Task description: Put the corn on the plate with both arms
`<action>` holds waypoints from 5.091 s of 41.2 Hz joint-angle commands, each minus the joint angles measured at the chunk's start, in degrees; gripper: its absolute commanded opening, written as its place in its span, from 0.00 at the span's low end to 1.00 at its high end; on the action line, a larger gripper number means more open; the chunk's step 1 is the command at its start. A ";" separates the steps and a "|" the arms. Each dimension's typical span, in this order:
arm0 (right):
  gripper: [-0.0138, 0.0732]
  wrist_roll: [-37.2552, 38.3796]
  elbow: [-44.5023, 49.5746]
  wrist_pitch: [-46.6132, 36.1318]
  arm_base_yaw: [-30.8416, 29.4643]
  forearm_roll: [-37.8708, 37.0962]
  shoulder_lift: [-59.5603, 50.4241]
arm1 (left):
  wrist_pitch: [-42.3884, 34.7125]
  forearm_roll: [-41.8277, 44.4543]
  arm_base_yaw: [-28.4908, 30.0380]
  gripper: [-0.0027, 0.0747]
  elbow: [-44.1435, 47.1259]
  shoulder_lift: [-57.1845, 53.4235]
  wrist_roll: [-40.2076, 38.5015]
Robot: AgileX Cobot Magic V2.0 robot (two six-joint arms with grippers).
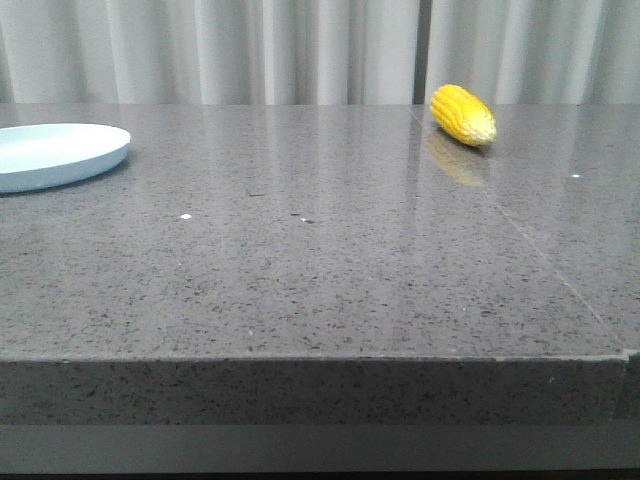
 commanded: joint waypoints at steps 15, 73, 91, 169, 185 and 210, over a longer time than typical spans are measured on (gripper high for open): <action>0.89 -0.54 -2.02 -3.87 -0.23 0.49 0.22 | -2.82 -10.49 9.49 0.70 -17.00 22.11 6.73; 0.89 -0.54 -2.02 -2.57 -0.23 0.62 0.22 | 5.23 -30.58 6.17 0.01 -37.91 41.04 18.84; 0.89 -0.54 -2.02 -2.63 -0.23 0.62 0.22 | -2.38 -30.47 -14.47 0.01 -41.56 42.23 18.84; 0.89 -2.03 -61.93 13.11 6.03 5.14 59.83 | 6.06 -3.53 -30.16 0.74 -14.37 3.94 6.84; 0.89 1.48 -83.44 13.33 6.03 2.52 80.47 | 6.06 -3.63 -30.16 0.74 -14.37 3.51 6.84; 0.43 1.47 -89.58 13.60 6.23 4.34 84.14 | 6.06 -3.63 -30.16 0.74 -14.37 3.51 6.84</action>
